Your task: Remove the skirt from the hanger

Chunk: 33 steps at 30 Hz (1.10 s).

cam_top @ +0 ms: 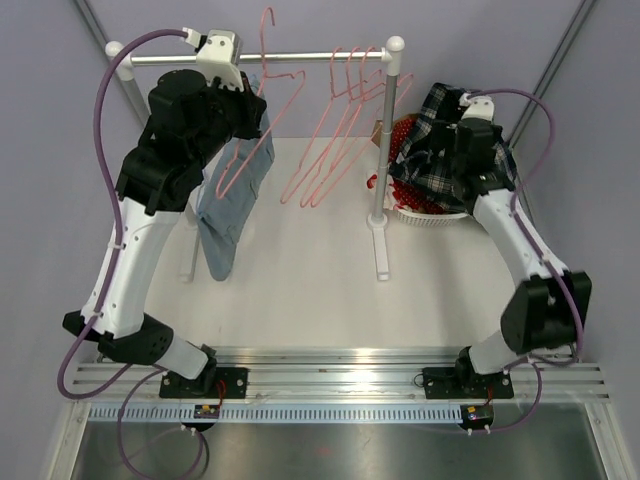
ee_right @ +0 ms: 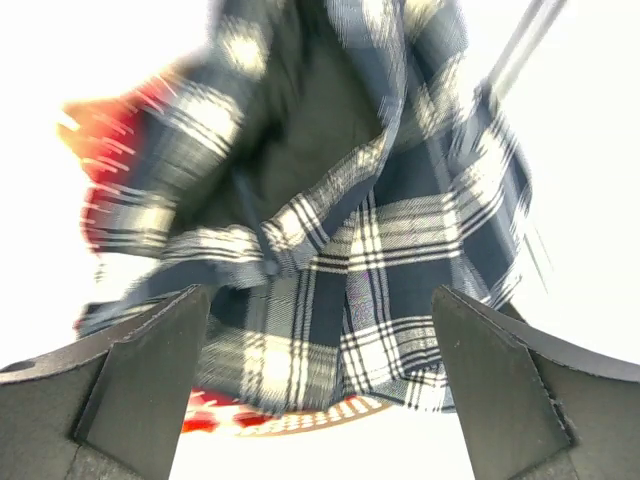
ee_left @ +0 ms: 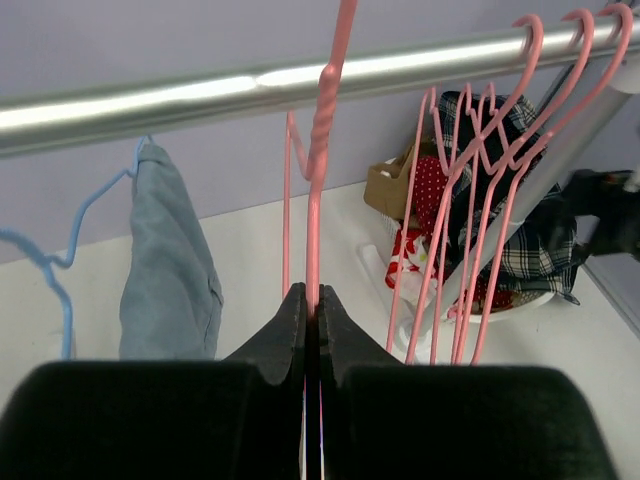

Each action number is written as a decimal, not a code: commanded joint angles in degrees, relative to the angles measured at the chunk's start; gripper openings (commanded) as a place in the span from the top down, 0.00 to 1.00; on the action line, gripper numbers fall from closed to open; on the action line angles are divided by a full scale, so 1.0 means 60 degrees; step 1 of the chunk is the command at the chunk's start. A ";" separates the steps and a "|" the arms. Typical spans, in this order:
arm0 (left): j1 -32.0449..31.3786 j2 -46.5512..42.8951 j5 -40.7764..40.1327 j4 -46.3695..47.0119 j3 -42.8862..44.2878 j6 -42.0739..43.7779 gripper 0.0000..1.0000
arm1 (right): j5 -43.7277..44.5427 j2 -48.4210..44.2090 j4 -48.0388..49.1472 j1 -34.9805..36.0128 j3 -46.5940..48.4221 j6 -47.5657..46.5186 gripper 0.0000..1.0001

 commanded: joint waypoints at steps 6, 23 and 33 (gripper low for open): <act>-0.0027 0.0675 0.0205 0.0764 0.0350 -0.0565 1.00 | -0.0924 -0.3749 0.1159 0.0046 -0.2228 0.1258 0.00; -0.0056 -0.0864 -0.1287 -0.1153 0.0787 0.0430 0.10 | -0.4205 -0.5655 -0.1055 0.0032 -0.2139 0.2167 0.00; 0.0981 -0.1143 -0.1817 -0.0861 -0.0574 0.0650 0.03 | -0.4322 -0.6198 -0.1393 0.0032 -0.2403 0.2241 0.01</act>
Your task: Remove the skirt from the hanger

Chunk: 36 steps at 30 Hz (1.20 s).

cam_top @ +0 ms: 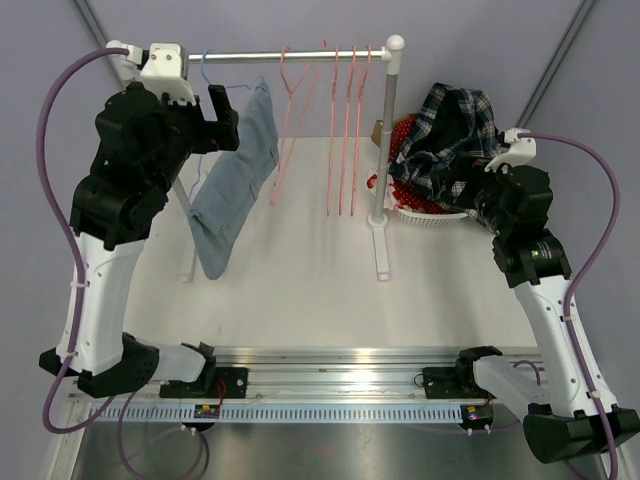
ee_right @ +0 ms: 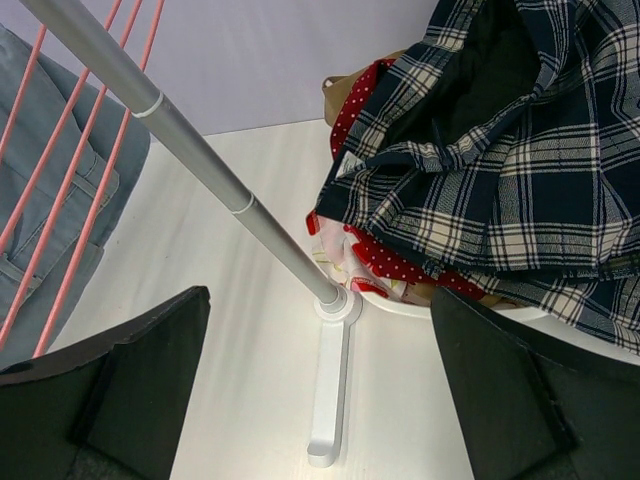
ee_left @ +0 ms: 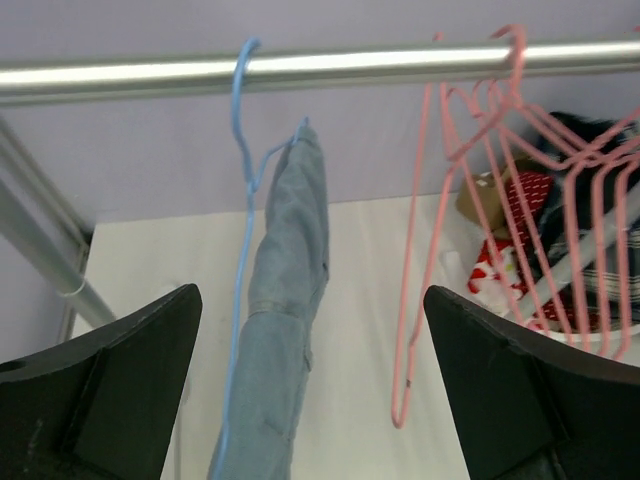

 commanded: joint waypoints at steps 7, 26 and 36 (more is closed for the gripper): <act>0.1282 0.0369 0.0320 0.0478 -0.0913 0.0301 0.03 | -0.0319 -0.0081 0.0002 0.0028 -0.0192 0.0149 0.00; 0.1898 0.0678 0.2006 0.1240 -0.1092 -0.0403 1.00 | -0.0290 -0.0227 -0.0042 0.0028 -0.0236 0.0106 0.00; 0.1898 0.1074 0.2430 -0.0533 0.2427 -0.0577 1.00 | -0.1460 0.0269 -0.0597 0.0421 0.2617 -0.0480 0.01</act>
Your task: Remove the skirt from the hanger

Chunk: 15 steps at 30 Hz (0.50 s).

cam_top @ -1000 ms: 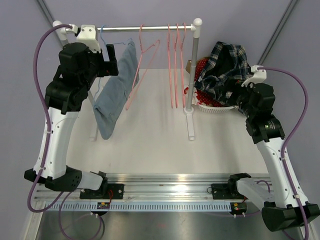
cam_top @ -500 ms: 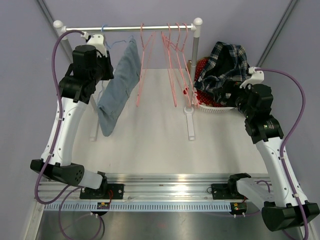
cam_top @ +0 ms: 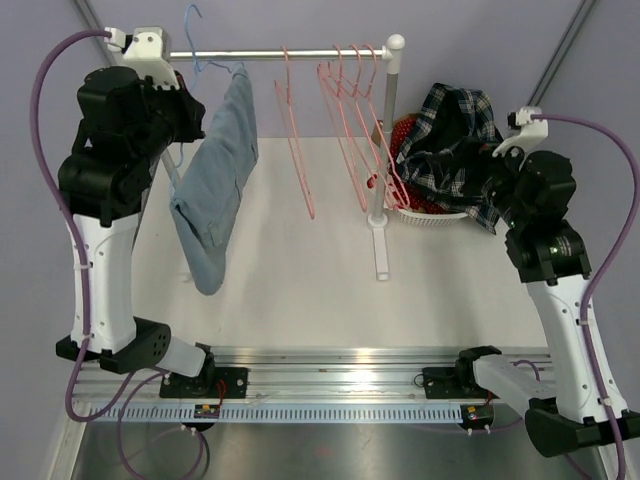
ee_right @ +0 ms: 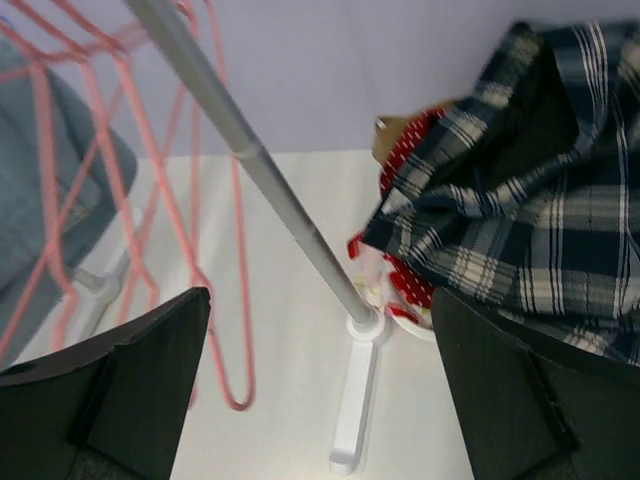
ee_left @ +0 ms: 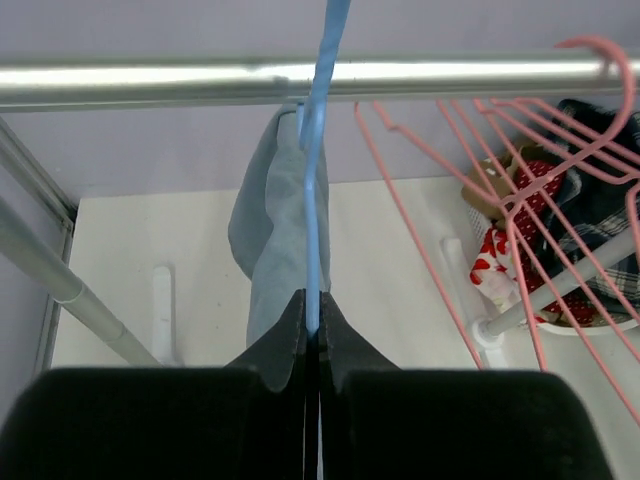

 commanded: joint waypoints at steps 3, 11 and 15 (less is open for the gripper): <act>0.0030 -0.0658 0.0782 0.0793 0.0383 -0.0385 1.00 | -0.0605 0.0975 -0.0114 0.1517 0.3120 -0.0738 0.00; 0.0015 -0.1142 0.0929 0.1321 -0.0717 -0.0650 1.00 | 0.2266 0.3698 -0.0161 0.7520 0.5439 -0.1312 0.00; 0.0015 -0.1040 0.0958 0.1307 -0.0820 -0.0606 1.00 | 0.2944 0.4857 0.0395 0.9020 0.5585 -0.1167 0.01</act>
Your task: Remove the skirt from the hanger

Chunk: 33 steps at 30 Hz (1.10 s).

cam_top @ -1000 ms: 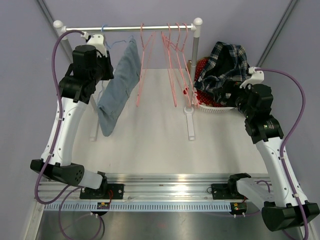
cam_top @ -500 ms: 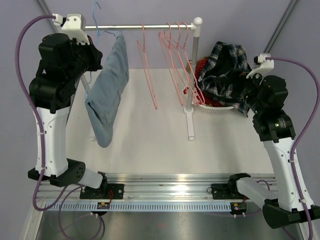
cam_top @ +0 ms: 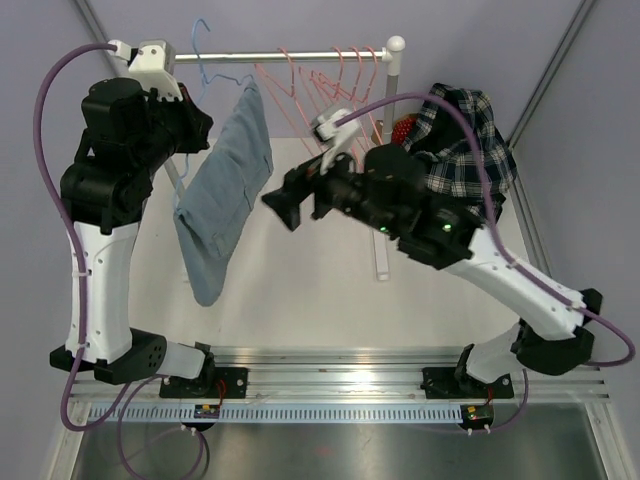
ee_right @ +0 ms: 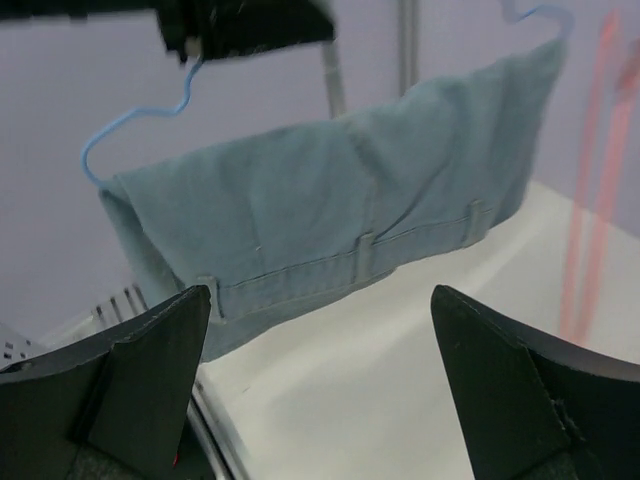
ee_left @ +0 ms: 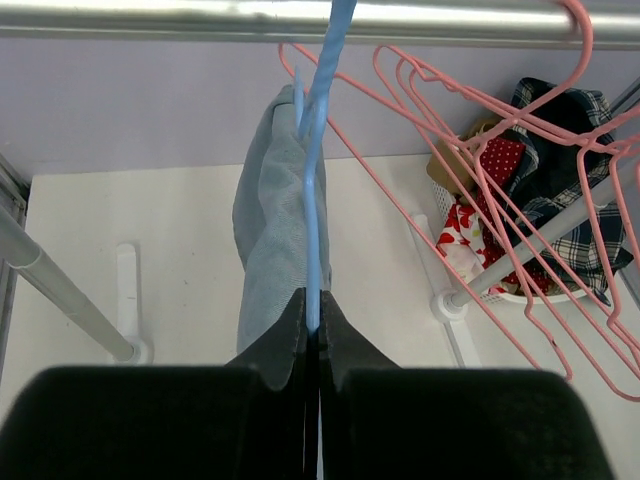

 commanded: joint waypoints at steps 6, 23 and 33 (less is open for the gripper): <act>0.0000 -0.0440 0.0464 0.1763 -0.0564 -0.0176 1.00 | 0.1277 0.2367 0.1014 0.1851 0.0378 0.0241 0.00; 0.0000 -0.1026 0.0698 0.2321 -0.1663 -0.0308 1.00 | 0.1439 0.4874 0.1411 0.1851 0.2136 0.0109 0.66; 0.0015 -0.1202 0.0115 0.2511 -0.1739 -0.0177 1.00 | 0.2009 0.3337 0.1677 0.2406 -0.0221 0.0359 1.00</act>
